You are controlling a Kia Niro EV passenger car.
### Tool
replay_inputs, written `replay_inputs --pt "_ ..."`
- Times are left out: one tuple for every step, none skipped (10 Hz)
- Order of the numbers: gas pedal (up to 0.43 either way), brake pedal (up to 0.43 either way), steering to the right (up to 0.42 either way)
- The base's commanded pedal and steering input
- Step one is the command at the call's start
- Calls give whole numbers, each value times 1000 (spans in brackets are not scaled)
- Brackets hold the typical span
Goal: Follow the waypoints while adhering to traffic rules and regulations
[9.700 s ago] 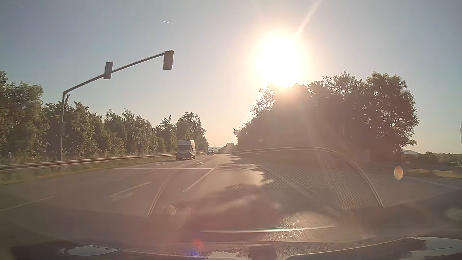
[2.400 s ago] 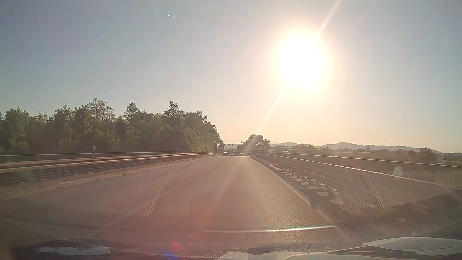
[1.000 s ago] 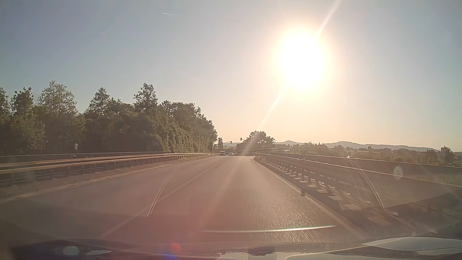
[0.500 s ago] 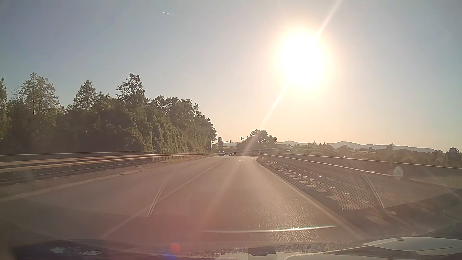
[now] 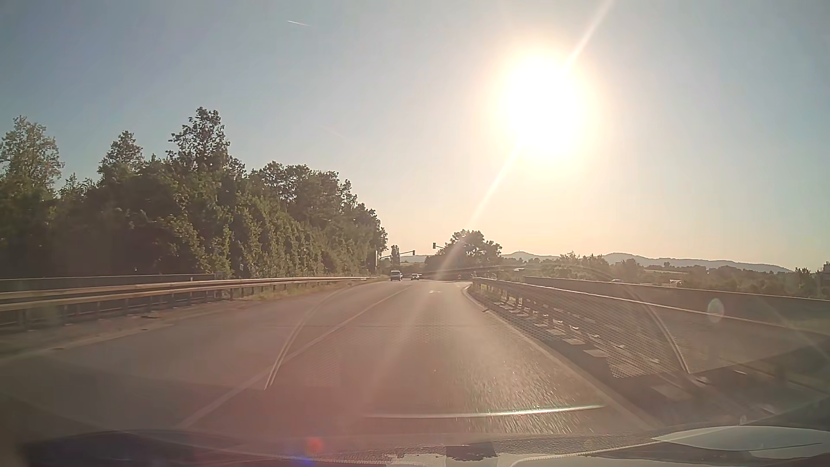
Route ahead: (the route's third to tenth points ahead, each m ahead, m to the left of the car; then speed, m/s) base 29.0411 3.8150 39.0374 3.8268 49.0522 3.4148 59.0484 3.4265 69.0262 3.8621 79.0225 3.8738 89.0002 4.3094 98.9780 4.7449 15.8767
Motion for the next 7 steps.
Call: replay_inputs --pt "118 0 2" --pt "118 0 2" --pt "118 0 3" --pt "118 0 3" --pt "118 0 4" --pt "118 0 5" --pt "118 0 5"
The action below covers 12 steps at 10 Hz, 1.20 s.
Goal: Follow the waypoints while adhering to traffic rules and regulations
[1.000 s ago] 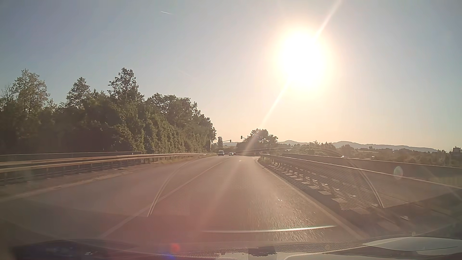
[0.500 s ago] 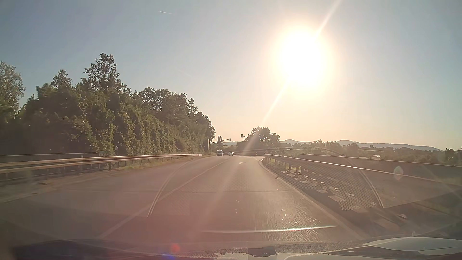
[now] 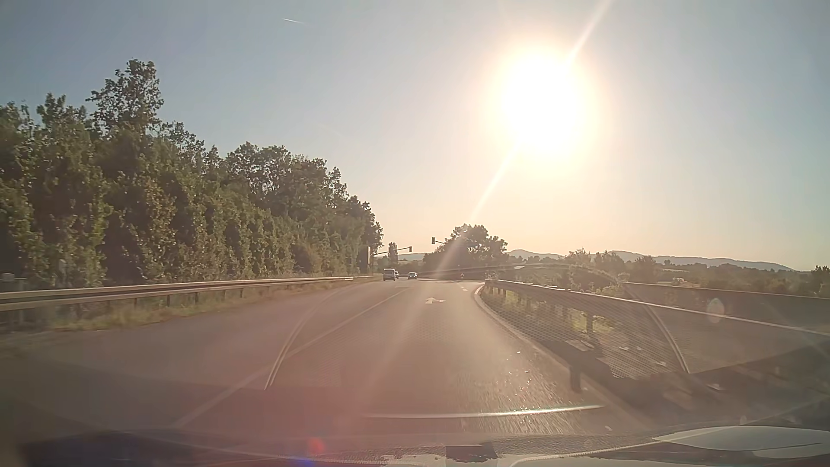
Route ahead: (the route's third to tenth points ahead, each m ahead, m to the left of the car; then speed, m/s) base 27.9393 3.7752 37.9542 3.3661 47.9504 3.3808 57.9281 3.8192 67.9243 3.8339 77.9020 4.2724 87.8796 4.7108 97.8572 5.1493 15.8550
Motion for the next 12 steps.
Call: replay_inputs --pt "110 0 5" --pt "110 0 6" --pt "87 0 6" --pt "67 0 6" --pt "67 0 6" --pt "67 0 5" --pt "67 0 5" --pt "67 0 5" --pt "67 0 5" --pt "67 0 4" --pt "67 0 4" --pt "67 0 4"
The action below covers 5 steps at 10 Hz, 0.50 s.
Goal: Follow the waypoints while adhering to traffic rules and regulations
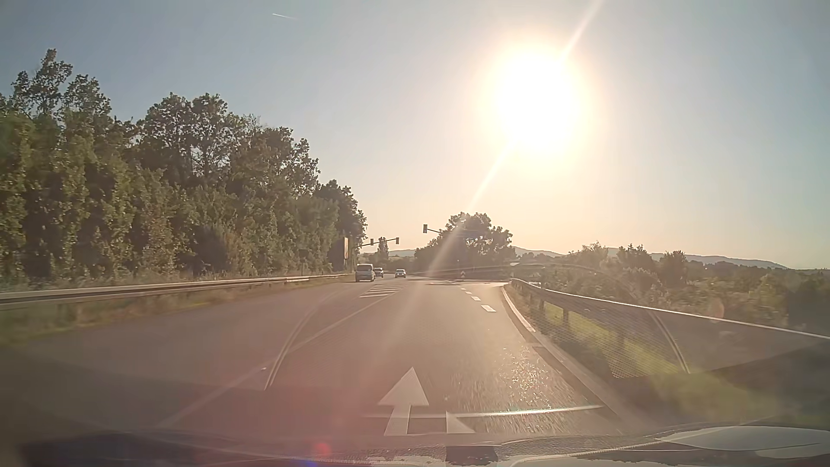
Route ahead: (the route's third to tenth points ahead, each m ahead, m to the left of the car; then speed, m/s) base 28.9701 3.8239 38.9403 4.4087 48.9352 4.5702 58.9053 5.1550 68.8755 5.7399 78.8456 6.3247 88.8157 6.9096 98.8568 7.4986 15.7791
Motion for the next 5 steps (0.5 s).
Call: replay_inputs --pt "67 0 3" --pt "67 0 3" --pt "67 0 3" --pt "67 0 3" --pt "67 0 3"
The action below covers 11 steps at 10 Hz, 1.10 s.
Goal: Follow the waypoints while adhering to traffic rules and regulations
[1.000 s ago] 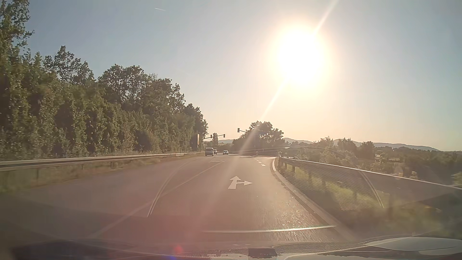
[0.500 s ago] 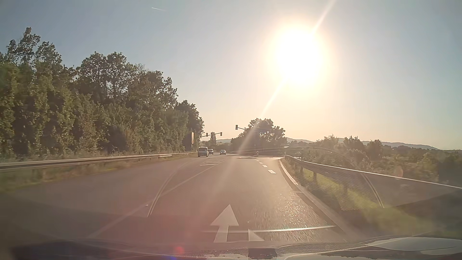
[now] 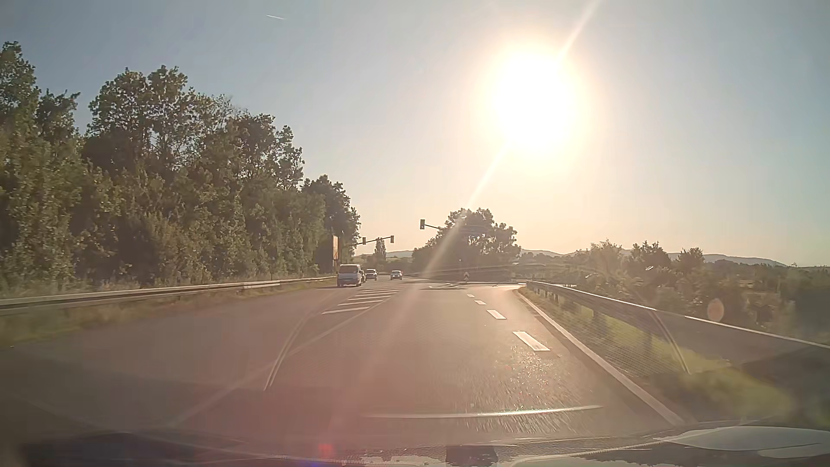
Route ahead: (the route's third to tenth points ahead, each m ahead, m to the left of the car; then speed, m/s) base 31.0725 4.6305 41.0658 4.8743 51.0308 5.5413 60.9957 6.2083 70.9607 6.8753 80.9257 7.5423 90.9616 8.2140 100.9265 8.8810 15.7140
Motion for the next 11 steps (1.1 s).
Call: replay_inputs --pt "67 0 3" --pt "67 0 3" --pt "67 0 2" --pt "79 0 3" --pt "79 0 2" --pt "79 0 2" --pt "79 0 2" --pt "79 0 1" --pt "79 0 0" --pt "79 0 0" --pt "79 0 -3"
